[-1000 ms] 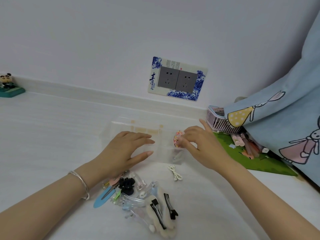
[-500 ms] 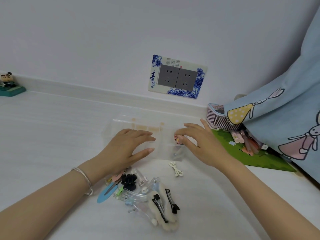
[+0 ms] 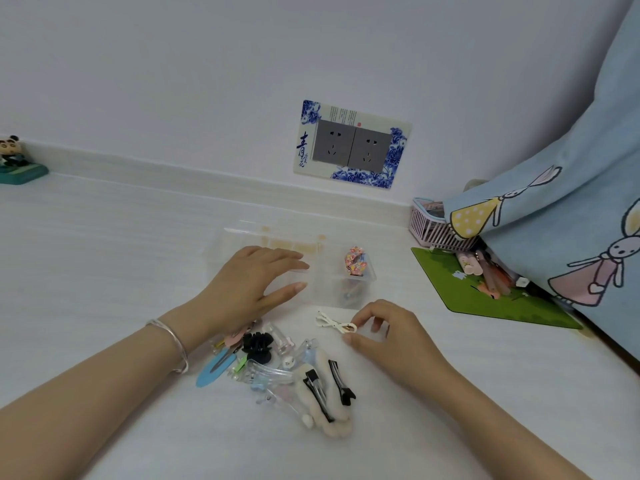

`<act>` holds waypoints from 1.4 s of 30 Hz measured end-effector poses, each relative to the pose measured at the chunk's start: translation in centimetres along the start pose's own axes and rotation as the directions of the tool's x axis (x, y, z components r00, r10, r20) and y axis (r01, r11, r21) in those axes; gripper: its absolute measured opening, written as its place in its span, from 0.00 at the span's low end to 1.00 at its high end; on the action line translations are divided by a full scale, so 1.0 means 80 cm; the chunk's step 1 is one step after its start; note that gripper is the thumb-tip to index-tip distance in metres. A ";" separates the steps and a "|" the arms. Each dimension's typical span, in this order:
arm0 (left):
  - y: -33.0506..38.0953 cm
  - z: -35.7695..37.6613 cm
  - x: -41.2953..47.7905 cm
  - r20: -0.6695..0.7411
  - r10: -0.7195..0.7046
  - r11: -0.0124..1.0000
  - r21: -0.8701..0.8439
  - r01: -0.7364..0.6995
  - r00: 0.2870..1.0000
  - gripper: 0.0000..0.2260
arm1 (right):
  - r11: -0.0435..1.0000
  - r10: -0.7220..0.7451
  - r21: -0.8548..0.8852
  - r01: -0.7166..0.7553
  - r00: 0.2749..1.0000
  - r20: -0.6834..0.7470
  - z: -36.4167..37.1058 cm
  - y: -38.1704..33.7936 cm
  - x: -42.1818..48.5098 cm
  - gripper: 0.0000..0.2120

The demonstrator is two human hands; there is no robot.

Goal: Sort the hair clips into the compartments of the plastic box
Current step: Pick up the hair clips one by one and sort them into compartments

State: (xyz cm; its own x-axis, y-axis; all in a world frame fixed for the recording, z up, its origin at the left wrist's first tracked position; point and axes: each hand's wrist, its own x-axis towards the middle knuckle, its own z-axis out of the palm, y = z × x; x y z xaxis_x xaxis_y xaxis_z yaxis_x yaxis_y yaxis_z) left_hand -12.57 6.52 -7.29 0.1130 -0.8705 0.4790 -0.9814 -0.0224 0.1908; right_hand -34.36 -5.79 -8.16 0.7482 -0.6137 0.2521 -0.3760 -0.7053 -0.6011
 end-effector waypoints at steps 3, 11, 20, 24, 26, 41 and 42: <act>0.000 0.001 -0.001 0.002 -0.001 1.000 -0.001 0.001 1.000 0.24 | 0.988 0.041 0.152 -0.040 0.999 -0.008 0.003 -0.004 0.002 0.02; -0.001 0.000 0.000 -0.010 0.003 1.000 -0.012 -0.003 1.000 0.23 | 0.913 -0.053 0.403 0.067 0.998 -0.046 -0.021 -0.027 0.034 0.09; -0.005 -0.004 -0.004 -0.059 -0.012 0.999 -0.048 0.009 0.998 0.23 | 0.973 -0.222 -0.038 0.226 0.971 0.089 -0.070 -0.057 0.136 0.05; -0.007 -0.007 -0.004 -0.068 -0.012 0.998 -0.067 0.007 0.998 0.24 | 0.932 -0.175 -0.242 0.268 0.921 0.348 -0.042 -0.045 0.152 0.07; -0.007 -0.008 -0.004 -0.066 -0.012 0.997 -0.075 0.007 0.998 0.23 | 0.920 -0.173 -0.286 0.267 0.933 0.317 -0.033 -0.037 0.153 0.07; 0.007 -0.011 -0.008 -0.060 0.049 0.982 -0.179 -0.059 0.997 0.21 | 0.971 -0.223 0.185 0.154 0.864 0.452 -0.025 -0.032 -0.038 0.19; 0.008 -0.010 -0.008 -0.060 0.050 0.982 -0.178 -0.060 0.997 0.21 | 0.972 -0.224 0.171 0.162 0.862 0.455 -0.024 -0.031 -0.043 0.22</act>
State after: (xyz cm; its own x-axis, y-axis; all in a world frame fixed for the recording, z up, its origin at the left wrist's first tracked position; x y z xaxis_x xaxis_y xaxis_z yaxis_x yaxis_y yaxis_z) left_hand -13.18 7.47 -6.77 0.0727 -0.8393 0.5388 -0.9429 0.1183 0.3114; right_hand -37.05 -2.65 -6.08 0.9778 -0.2095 0.0069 -0.1505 -0.7245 -0.6726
